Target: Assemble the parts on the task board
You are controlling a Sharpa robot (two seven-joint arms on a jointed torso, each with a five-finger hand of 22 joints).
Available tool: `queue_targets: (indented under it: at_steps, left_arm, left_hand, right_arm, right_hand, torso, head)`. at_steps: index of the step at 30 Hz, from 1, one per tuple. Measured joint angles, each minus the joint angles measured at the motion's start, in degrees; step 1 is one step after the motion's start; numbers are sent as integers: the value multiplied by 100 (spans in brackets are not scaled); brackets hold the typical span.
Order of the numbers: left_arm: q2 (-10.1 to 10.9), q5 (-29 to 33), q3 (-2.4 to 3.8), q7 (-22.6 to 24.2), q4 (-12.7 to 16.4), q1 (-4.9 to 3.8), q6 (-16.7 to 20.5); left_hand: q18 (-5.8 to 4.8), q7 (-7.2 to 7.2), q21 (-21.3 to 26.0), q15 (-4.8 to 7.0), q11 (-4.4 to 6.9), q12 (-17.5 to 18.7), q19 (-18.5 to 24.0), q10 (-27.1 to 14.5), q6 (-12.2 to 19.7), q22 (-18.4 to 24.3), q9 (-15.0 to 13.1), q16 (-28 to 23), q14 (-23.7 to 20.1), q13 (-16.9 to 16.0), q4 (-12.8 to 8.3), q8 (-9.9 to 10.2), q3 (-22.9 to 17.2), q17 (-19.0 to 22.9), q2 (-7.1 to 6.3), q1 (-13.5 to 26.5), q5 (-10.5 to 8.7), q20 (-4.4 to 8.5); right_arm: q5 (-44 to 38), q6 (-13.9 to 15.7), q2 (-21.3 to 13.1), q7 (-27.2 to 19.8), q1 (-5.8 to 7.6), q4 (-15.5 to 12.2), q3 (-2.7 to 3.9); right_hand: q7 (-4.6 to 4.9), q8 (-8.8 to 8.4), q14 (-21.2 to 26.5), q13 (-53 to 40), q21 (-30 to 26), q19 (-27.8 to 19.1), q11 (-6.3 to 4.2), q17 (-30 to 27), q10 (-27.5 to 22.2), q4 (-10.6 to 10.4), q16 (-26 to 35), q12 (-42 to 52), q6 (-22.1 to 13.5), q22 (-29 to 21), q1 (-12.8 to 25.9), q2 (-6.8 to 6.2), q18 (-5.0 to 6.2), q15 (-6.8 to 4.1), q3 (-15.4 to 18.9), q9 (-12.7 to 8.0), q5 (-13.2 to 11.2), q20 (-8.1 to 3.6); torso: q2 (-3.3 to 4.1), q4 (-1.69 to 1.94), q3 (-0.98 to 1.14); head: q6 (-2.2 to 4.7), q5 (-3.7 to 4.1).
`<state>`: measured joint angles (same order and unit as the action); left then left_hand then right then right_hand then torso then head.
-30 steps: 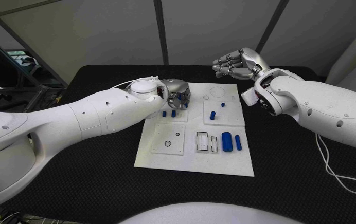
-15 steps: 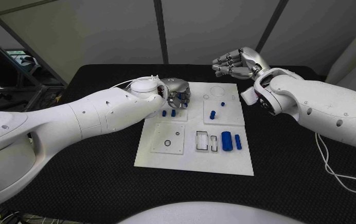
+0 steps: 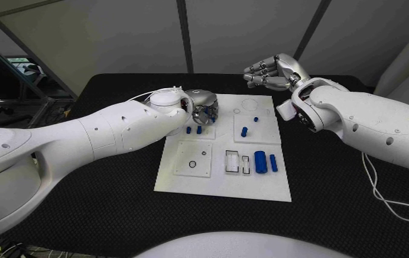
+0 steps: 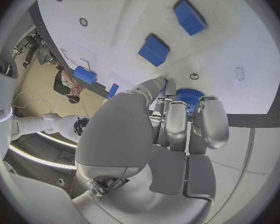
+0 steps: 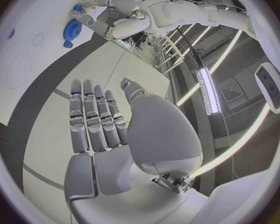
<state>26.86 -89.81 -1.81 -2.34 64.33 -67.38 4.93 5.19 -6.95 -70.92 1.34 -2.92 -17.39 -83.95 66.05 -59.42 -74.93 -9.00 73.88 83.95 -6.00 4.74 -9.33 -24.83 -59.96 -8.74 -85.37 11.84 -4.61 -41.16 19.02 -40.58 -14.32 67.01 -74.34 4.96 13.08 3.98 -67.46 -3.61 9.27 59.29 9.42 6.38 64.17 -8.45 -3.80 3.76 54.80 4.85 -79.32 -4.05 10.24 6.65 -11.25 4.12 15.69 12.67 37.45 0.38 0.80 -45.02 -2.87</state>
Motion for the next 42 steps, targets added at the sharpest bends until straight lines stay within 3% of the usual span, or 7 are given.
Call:
queue_targets:
  at_steps: [12, 21, 26, 36, 42]
  left_arm:
    - [139, 132, 15, 12, 138, 36, 114]
    - [427, 288, 316, -15, 529, 38, 173]
    - [676, 375, 436, -61, 755, 35, 170]
    - [1153, 518, 483, -194, 1001, 38, 82]
    - [1227, 598, 488, -244, 1007, 44, 30]
  left_hand:
    - [-1, -21, -22, 0, 6, 85, -19, 54, -39, 0, 0, 0, 0, -2, -39, -20, -39, 43, 0, 0, -1, 20]
    - [-1, -1, -22, 0, -14, 172, -19, 74, -59, 1, 7, 0, 0, -1, -23, 5, -55, 93, -21, 132, -1, 20]
    - [-1, -1, -22, 0, -14, 173, -19, 74, -59, 1, 8, 0, 0, -1, -23, 5, -55, 99, -44, 154, -1, 19]
    - [-2, -22, -22, -1, -15, 198, -19, 73, -79, 1, 14, 0, 0, 0, -23, 26, -55, 114, -45, 200, -1, 20]
    - [-2, -22, -22, -1, -15, 198, -19, 73, -79, 1, 14, 0, 0, 0, -23, 26, -55, 114, -45, 200, -1, 19]
  right_arm:
    - [0, -1, 0, 0, 0, 15, 0]
    - [0, -4, -6, 0, -1, 55, 0]
    - [0, -6, -12, 0, -1, 75, 0]
    - [0, -9, -38, 0, -2, 91, -1]
    - [0, -10, -41, 0, -3, 91, -1]
  right_hand:
    - [0, 0, 0, 0, 0, 0, 0, 0, 0, 0, 0, 0, 0, 0, 0, 0, 0, 0, 0, 0, 0, 0]
    - [0, 0, 0, 0, 0, 0, 0, 0, 0, 0, 0, 0, 0, 0, 0, 0, 0, 0, 0, 0, 0, 0]
    - [0, 0, 0, 0, 0, 0, 0, 0, 0, 0, 0, 0, 0, 1, 0, 0, 0, 0, 0, 0, 0, 0]
    - [0, 0, 0, 0, 0, 0, 0, 0, 0, 0, 0, 0, 0, 1, 0, 0, 0, 0, 0, 0, 0, 0]
    - [0, 0, 0, 0, 0, 0, 0, 0, 0, 0, 0, 0, 0, 1, 0, 0, 0, 0, 0, 0, 0, 0]
  torso:
    - [-2, 2, -5]
    - [-8, 6, -8]
    - [-10, 10, -8]
    - [-9, 13, -5]
    - [-4, 11, -4]
  head:
    - [25, -7]
    - [62, -1]
    - [70, 2]
    - [67, 0]
    - [58, -29]
